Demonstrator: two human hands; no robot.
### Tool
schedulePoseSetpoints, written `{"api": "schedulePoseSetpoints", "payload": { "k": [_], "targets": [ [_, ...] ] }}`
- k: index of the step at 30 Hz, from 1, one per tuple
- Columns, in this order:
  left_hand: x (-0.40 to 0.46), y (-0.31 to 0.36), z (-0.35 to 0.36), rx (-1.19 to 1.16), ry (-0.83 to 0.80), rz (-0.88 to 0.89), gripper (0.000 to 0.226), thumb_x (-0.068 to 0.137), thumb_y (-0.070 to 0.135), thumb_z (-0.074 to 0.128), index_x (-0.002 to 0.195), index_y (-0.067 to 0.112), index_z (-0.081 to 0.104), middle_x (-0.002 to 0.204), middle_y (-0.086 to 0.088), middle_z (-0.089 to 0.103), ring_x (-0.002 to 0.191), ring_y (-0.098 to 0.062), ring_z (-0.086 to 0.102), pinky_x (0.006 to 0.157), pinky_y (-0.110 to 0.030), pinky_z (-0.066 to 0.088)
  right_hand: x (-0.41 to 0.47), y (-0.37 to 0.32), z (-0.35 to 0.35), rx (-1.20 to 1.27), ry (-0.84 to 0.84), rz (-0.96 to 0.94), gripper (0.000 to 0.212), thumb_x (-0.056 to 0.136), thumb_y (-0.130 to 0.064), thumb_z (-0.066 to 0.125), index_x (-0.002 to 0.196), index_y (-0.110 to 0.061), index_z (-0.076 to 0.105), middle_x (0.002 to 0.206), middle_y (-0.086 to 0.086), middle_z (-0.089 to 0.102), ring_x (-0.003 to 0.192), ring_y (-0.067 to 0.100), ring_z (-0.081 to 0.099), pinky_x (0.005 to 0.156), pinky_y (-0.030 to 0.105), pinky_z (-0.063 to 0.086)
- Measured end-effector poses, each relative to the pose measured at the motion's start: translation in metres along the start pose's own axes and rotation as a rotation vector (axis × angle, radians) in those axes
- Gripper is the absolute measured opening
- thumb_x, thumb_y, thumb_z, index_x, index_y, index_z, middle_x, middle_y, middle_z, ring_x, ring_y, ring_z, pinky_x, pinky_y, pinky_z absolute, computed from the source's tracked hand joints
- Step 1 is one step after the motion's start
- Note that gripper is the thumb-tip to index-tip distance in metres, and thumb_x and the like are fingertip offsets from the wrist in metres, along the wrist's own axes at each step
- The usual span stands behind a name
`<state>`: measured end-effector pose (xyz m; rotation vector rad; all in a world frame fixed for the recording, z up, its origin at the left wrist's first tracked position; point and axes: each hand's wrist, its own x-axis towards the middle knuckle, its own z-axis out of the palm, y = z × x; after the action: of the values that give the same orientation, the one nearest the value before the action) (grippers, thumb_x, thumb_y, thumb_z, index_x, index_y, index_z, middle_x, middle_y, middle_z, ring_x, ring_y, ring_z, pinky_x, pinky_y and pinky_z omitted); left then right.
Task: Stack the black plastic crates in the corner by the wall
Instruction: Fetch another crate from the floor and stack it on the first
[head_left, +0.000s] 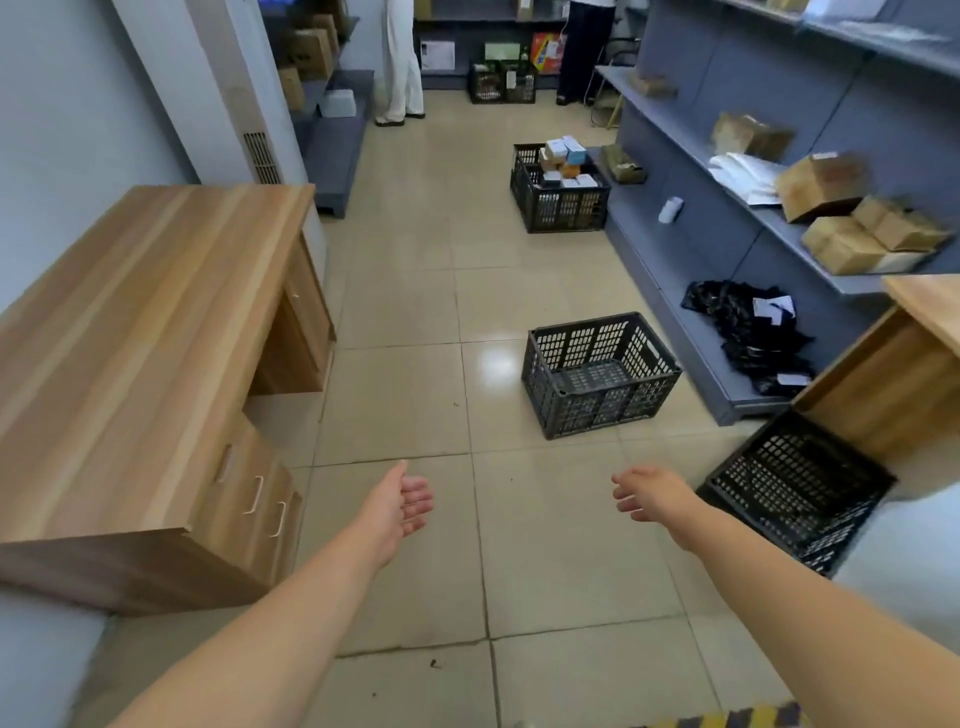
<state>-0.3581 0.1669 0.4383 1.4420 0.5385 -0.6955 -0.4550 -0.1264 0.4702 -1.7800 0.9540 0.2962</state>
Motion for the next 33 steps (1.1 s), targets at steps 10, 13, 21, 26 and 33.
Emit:
{"api": "schedulePoseSetpoints", "payload": {
  "k": [10, 13, 21, 26, 33],
  "targets": [
    [0.048, 0.027, 0.123, 0.061, -0.031, -0.038, 0.044, 0.1, 0.04, 0.027, 0.088, 0.009, 0.056, 0.084, -0.007, 0.059, 0.074, -0.017, 0.055, 0.064, -0.028, 0.041, 0.07, 0.013, -0.107, 0.211, 0.122, 0.049, 0.011, 0.092, -0.008, 0.048, 0.085, -0.006, 0.055, 0.074, 0.009, 0.052, 0.062, 0.016, 0.047, 0.056, 0.024, 0.034],
    [0.075, 0.042, 0.153, 0.082, -0.036, -0.034, 0.046, 0.1, 0.041, 0.026, 0.088, 0.008, 0.055, 0.084, -0.008, 0.059, 0.074, -0.018, 0.054, 0.064, -0.028, 0.041, 0.096, 0.011, -0.126, 0.266, 0.166, 0.059, 0.01, 0.092, -0.007, 0.049, 0.092, -0.002, 0.058, 0.072, 0.009, 0.053, 0.059, 0.016, 0.047, 0.054, 0.023, 0.033],
    [0.164, 0.106, 0.25, 0.105, -0.071, -0.041, 0.044, 0.1, 0.04, 0.028, 0.079, 0.01, 0.053, 0.079, -0.008, 0.057, 0.068, -0.018, 0.052, 0.06, -0.027, 0.039, 0.181, -0.027, -0.203, 0.293, 0.299, 0.086, 0.012, 0.091, -0.002, 0.048, 0.095, -0.002, 0.059, 0.074, 0.009, 0.057, 0.06, 0.016, 0.051, 0.051, 0.02, 0.042],
    [0.214, 0.149, 0.303, 0.169, -0.084, -0.058, 0.044, 0.1, 0.037, 0.029, 0.077, 0.009, 0.054, 0.077, -0.008, 0.057, 0.066, -0.017, 0.052, 0.058, -0.027, 0.038, 0.234, -0.059, -0.242, 0.347, 0.326, 0.119, 0.01, 0.093, -0.001, 0.047, 0.097, 0.0, 0.056, 0.072, 0.011, 0.056, 0.061, 0.019, 0.052, 0.045, 0.017, 0.045],
    [0.269, 0.187, 0.363, 0.235, -0.06, -0.087, 0.044, 0.1, 0.035, 0.03, 0.077, 0.008, 0.055, 0.079, -0.008, 0.058, 0.068, -0.017, 0.054, 0.057, -0.027, 0.04, 0.299, -0.078, -0.286, 0.365, 0.345, 0.176, 0.011, 0.093, -0.003, 0.049, 0.099, -0.001, 0.058, 0.075, 0.01, 0.058, 0.063, 0.017, 0.055, 0.049, 0.019, 0.047]
  ]
}}
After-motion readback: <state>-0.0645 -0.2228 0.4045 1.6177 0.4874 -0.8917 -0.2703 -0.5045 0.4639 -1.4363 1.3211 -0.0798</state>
